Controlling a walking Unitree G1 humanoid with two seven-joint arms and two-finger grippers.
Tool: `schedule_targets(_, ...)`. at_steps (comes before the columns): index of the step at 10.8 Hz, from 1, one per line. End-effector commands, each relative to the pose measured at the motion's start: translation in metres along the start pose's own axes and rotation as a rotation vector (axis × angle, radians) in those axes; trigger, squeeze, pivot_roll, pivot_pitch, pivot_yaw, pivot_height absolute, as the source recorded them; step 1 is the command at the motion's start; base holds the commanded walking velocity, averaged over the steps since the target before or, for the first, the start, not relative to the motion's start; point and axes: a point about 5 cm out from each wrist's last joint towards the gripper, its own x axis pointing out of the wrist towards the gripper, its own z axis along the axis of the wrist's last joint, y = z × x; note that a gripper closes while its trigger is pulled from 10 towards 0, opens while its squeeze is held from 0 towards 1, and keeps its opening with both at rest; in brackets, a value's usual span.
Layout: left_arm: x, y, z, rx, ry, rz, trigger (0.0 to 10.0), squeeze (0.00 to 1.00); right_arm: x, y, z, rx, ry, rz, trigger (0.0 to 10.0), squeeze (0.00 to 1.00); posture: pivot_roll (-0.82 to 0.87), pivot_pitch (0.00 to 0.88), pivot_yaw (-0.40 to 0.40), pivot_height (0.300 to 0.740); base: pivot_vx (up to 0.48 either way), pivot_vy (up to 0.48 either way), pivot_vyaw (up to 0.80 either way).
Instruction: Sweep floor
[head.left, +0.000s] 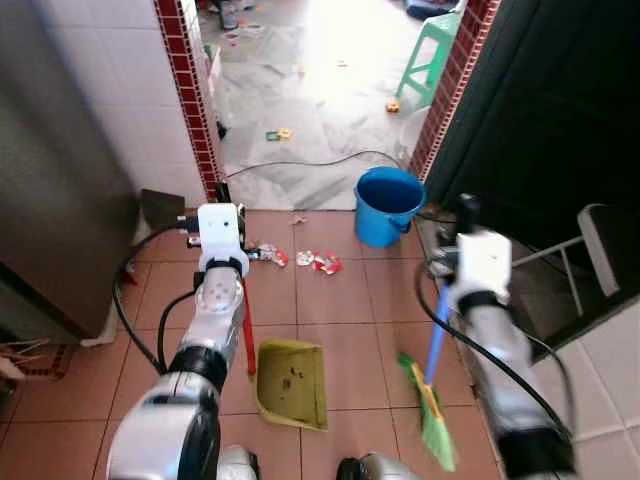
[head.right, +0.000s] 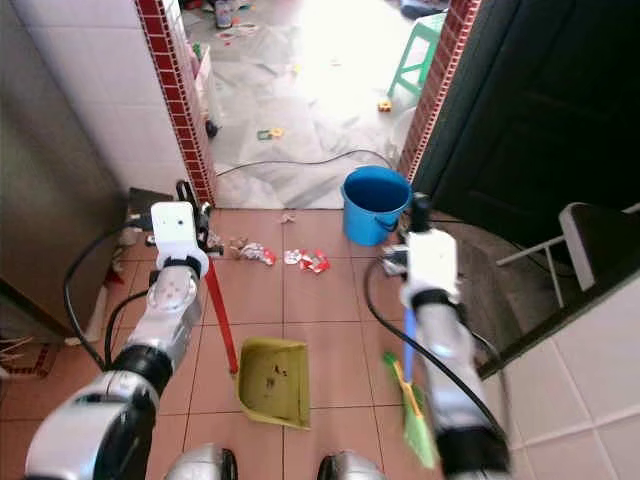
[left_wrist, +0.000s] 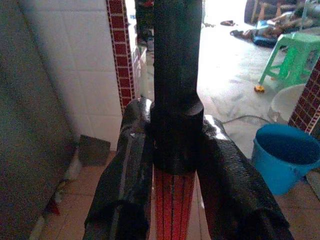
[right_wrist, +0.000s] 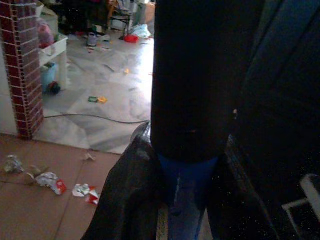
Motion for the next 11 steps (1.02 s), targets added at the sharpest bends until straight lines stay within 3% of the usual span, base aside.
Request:
schedule_targets(1,0.005,-0.003,0.011,0.011,-0.056,-0.001,10.0,0.0,-0.002,-0.01,0.007,-0.017,-0.016,-0.014,10.0,0.0,-0.2,0.009,-0.054,0.74,0.0,0.0,0.0)
schedule_targets(3,0.005,0.003,0.003,0.065,-0.043,0.022,10.0,0.0,-0.016,-0.017,0.016,-0.032,-0.003,0.013,10.0,0.0,-0.24,0.022,-0.058,0.74,0.0,0.0,0.0)
schedule_targets(6,-0.002,0.009,-0.016,0.084,0.045,0.058,10.0,0.0,-0.019,-0.019,0.017,-0.036,0.017,0.019,10.0,0.0,-0.23,0.021,-0.063,0.74,0.0,0.0,0.0)
schedule_targets(7,-0.002,0.009,-0.018,0.114,0.066,0.054,10.0,0.12,-0.018,-0.016,0.018,-0.033,0.022,0.024,10.0,0.0,-0.23,0.019,-0.063,0.74,0.0,0.0,0.0)
schedule_targets(11,-0.002,0.01,-0.026,0.159,0.166,0.063,10.0,0.04,-0.01,-0.012,0.02,-0.017,0.021,0.023,10.0,0.0,-0.18,0.006,-0.058,0.74,0.0,0.0,0.0)
